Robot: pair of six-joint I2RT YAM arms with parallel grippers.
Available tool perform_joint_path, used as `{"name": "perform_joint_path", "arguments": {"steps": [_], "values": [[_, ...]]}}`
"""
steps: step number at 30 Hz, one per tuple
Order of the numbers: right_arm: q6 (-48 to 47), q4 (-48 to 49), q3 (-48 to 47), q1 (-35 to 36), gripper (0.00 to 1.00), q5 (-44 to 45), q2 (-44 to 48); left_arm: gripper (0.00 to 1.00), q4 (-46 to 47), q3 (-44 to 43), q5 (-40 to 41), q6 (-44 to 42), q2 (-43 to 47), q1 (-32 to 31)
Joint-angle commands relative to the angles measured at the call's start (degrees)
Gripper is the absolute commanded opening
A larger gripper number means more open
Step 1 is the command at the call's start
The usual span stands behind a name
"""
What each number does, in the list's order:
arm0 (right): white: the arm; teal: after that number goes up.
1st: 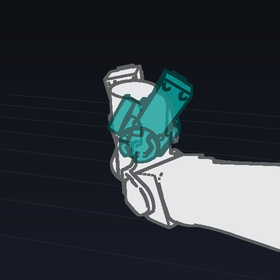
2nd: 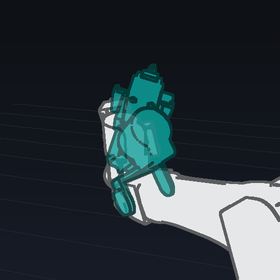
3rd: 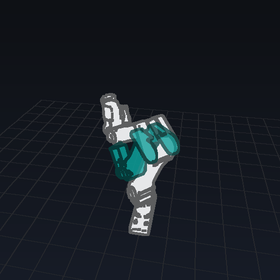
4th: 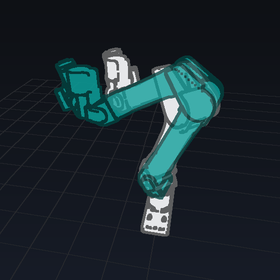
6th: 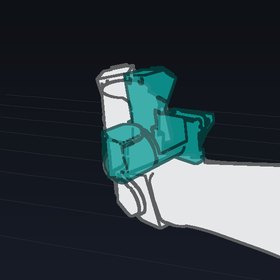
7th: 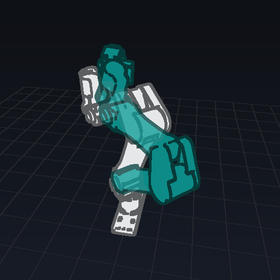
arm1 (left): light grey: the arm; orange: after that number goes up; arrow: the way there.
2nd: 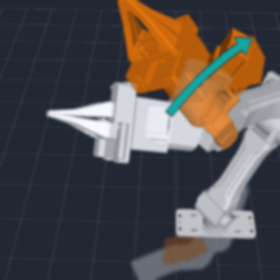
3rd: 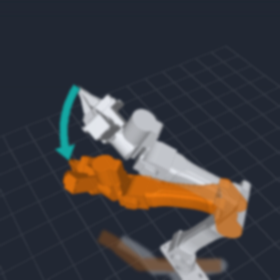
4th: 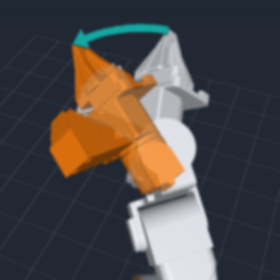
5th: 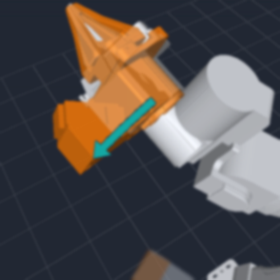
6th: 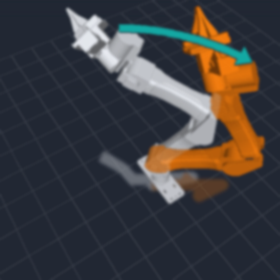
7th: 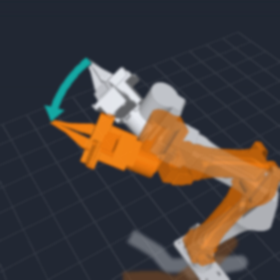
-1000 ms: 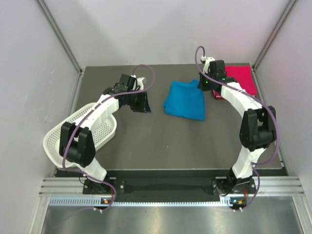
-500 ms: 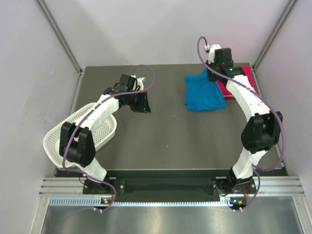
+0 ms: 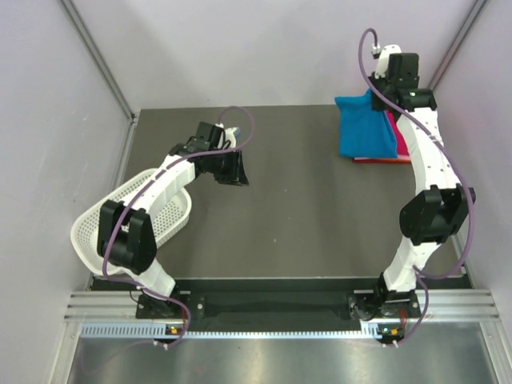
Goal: Fold and stack the t-shirts
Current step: Neatly place the folded tshirt to the corner
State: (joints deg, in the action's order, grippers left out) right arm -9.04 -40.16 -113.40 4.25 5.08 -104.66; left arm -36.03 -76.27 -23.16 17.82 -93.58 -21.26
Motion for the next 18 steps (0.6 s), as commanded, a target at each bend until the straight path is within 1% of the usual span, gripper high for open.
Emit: {"name": "perform_joint_path", "arguments": {"steps": [1, 3, 5, 7, 8, 13, 18], "values": [[-0.8, -0.7, -3.4, -1.9, 0.0, -1.6, 0.1, 0.33, 1.6, -0.4, -1.0, -0.9, 2.4, 0.2], [-0.5, -0.5, -3.5, -3.4, 0.0, -4.2, 0.4, 0.33, 1.5, -0.5, -0.9, -1.0, 2.2, 0.2], [-0.2, -0.6, -4.0, -3.8, 0.0, -4.9, 0.1, 0.33, 1.3, -0.5, -0.8, -1.0, 2.0, 0.2], [-0.5, -1.1, -5.3, -6.2, 0.0, -5.1, -0.6, 0.33, 1.3, -0.5, -0.9, -1.0, 2.0, 0.2], [-0.6, -1.8, -5.9, -6.6, 0.0, -6.6, -1.1, 0.33, 1.2, -0.5, -0.9, -1.0, 2.0, 0.2], [-0.3, -2.6, -11.0, -10.4, 0.0, -9.0, -5.5, 0.33, 1.0, -0.8, -0.5, -1.2, 1.6, 0.2], [-0.6, -2.6, -17.5, -13.7, 0.0, -12.5, -12.9, 0.33, 1.0, -0.7, 0.5, -1.5, 1.5, 0.2]]}}
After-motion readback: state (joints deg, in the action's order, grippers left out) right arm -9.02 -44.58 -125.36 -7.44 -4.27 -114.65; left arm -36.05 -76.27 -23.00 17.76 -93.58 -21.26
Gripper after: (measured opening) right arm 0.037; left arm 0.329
